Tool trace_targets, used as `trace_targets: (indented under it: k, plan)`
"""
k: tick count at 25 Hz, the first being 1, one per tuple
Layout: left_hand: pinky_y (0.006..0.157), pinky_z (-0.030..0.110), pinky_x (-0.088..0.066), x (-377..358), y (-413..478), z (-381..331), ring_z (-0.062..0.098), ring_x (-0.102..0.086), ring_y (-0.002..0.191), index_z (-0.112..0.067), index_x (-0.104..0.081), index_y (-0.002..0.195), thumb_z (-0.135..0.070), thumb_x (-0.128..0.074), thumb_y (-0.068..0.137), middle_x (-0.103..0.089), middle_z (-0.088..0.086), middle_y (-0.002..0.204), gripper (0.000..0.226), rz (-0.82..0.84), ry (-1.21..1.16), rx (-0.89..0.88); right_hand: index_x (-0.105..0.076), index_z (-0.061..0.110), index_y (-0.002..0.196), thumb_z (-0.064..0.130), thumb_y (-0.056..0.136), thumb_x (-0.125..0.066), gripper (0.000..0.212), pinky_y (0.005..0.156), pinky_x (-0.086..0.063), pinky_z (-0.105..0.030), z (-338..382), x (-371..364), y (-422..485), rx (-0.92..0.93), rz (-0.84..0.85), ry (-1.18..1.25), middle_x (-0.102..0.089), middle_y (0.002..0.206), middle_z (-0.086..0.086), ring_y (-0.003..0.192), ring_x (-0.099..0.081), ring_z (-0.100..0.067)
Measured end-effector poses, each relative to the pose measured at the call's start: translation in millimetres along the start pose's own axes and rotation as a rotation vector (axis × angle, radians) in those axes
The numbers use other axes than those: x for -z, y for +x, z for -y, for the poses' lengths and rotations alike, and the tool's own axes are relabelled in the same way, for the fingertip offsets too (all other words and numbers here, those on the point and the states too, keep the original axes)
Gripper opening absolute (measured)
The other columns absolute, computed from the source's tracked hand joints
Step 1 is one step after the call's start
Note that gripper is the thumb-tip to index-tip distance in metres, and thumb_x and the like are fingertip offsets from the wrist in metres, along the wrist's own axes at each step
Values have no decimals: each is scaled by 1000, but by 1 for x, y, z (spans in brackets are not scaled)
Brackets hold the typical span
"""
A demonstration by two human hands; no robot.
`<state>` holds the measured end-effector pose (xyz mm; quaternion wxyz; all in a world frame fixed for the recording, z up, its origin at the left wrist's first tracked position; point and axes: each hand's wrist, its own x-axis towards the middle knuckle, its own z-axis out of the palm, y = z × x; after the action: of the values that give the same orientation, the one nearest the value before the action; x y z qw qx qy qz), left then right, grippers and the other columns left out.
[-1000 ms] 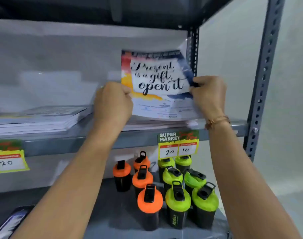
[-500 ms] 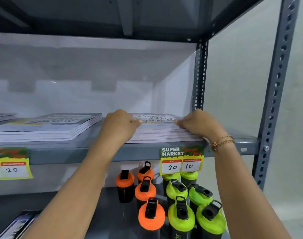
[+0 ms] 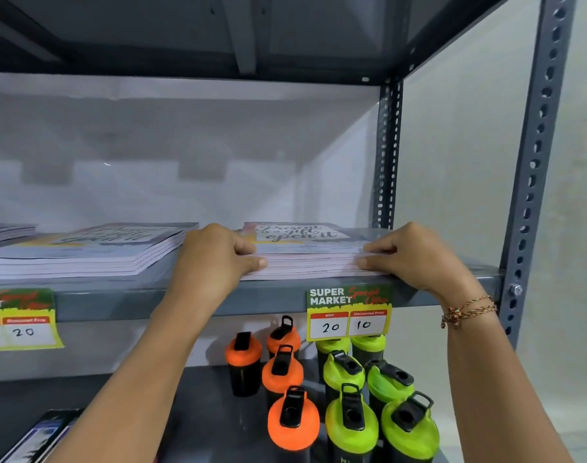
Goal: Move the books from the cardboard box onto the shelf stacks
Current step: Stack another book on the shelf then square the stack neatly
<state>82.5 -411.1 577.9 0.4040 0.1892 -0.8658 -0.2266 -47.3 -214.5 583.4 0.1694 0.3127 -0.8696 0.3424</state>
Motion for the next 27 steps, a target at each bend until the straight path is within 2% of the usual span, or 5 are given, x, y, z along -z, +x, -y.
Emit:
trace_targets:
  k: [4, 8, 18, 23, 27]
  plan:
    - [81, 17, -36, 0, -5, 4, 20, -63, 107, -9, -74, 103, -18, -71, 81, -73, 8, 112, 24, -61, 5, -22, -71, 14, 108, 29, 78, -72, 34, 69, -40, -15, -3, -2, -2, 11, -37, -1, -71, 116, -2, 85, -52, -5]
    - [90, 20, -41, -1, -7, 8, 18, -60, 112, -11, -73, 106, -19, -68, 84, -72, 4, 114, 23, -84, 4, -44, -71, 16, 109, 30, 80, -71, 33, 79, -39, -16, -4, -5, -5, -5, -84, 11, -70, 117, -3, 92, -57, -10]
    - [81, 16, -36, 2, -15, 14, 15, -62, 107, -14, -73, 105, -22, -68, 84, -73, 1, 113, 23, -161, 6, -62, -73, 13, 105, 31, 78, -73, 33, 89, -47, -26, 3, -9, -16, -16, -177, 33, -73, 111, -7, 107, -61, -21]
    - [94, 24, -42, -3, -15, 14, 17, -59, 114, -16, -71, 109, -23, -69, 83, -71, 1, 117, 26, -157, 29, -72, -71, 14, 107, 31, 79, -72, 33, 94, -44, -26, 1, -11, -12, -10, -153, 22, -72, 113, -8, 113, -58, -24]
    - [83, 13, -34, -4, -15, 17, 14, -61, 111, -15, -72, 108, -22, -70, 83, -71, 2, 116, 26, -187, 2, -68, -70, 15, 111, 31, 80, -71, 35, 98, -45, -32, 1, -11, -12, -14, -134, -1, -71, 115, -9, 119, -53, -26]
